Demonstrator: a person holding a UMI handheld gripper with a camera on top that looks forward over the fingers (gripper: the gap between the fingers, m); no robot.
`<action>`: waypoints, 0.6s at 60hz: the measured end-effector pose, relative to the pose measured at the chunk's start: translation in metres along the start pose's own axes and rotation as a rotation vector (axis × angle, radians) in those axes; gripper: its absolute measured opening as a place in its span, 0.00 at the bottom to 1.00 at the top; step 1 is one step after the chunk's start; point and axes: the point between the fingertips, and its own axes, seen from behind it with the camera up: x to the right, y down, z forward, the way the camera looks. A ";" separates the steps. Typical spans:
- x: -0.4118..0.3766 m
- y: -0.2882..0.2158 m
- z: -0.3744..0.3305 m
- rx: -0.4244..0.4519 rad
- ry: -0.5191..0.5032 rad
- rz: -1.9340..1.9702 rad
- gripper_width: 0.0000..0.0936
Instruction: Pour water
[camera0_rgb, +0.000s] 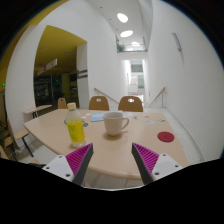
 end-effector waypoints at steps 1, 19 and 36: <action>-0.002 0.000 0.000 0.001 -0.008 -0.002 0.90; -0.101 -0.028 0.032 0.048 -0.179 -0.062 0.90; -0.102 -0.039 0.131 0.058 -0.096 -0.069 0.88</action>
